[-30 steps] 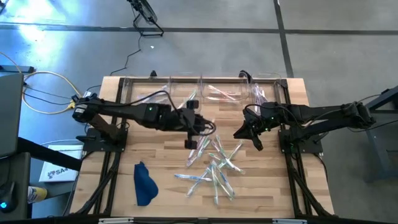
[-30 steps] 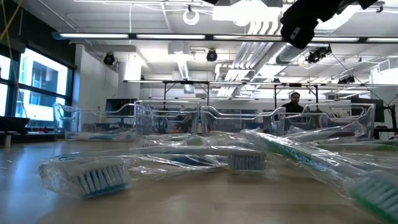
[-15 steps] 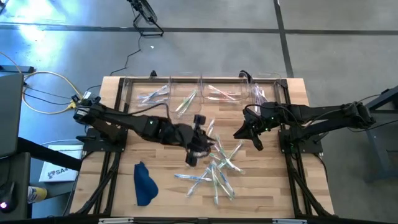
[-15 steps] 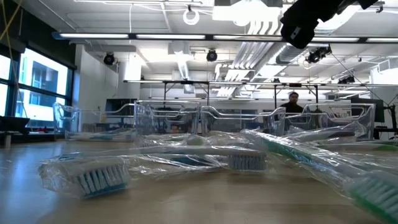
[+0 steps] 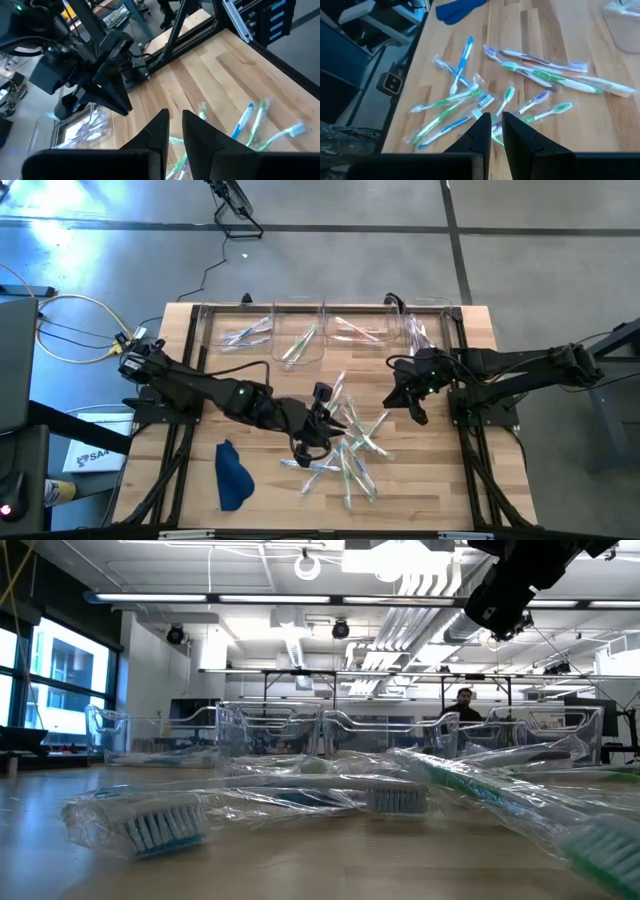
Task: Pick & Place Toothbrushes
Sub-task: Put the purple toothbrush into the right transparent bin
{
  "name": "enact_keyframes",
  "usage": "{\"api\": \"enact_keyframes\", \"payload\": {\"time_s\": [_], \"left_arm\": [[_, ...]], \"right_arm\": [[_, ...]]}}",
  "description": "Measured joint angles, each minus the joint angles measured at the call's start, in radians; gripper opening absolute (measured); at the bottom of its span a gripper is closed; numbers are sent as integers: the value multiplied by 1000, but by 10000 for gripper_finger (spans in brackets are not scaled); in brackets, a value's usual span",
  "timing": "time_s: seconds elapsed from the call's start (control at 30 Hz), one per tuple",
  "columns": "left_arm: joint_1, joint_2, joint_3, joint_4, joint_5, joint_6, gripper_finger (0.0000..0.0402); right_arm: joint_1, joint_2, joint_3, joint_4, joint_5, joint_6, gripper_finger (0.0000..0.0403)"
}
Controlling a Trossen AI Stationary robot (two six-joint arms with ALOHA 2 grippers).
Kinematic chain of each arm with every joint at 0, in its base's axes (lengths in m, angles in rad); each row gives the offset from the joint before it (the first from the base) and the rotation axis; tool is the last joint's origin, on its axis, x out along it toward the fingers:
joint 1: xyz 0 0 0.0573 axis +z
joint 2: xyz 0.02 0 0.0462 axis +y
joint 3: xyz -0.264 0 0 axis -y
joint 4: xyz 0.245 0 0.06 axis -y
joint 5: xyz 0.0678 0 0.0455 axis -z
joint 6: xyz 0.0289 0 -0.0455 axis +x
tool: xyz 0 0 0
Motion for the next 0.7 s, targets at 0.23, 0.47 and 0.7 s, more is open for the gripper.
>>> {"api": "enact_keyframes", "payload": {"time_s": [0.23,0.47,0.7], "left_arm": [[1,0,0,37,0,0,49],[1,0,0,39,-6,2,49],[1,0,0,40,-28,8,49]], "right_arm": [[0,0,0,15,-45,2,39],[0,2,0,15,-109,2,39],[0,20,0,25,-102,107,39]]}}
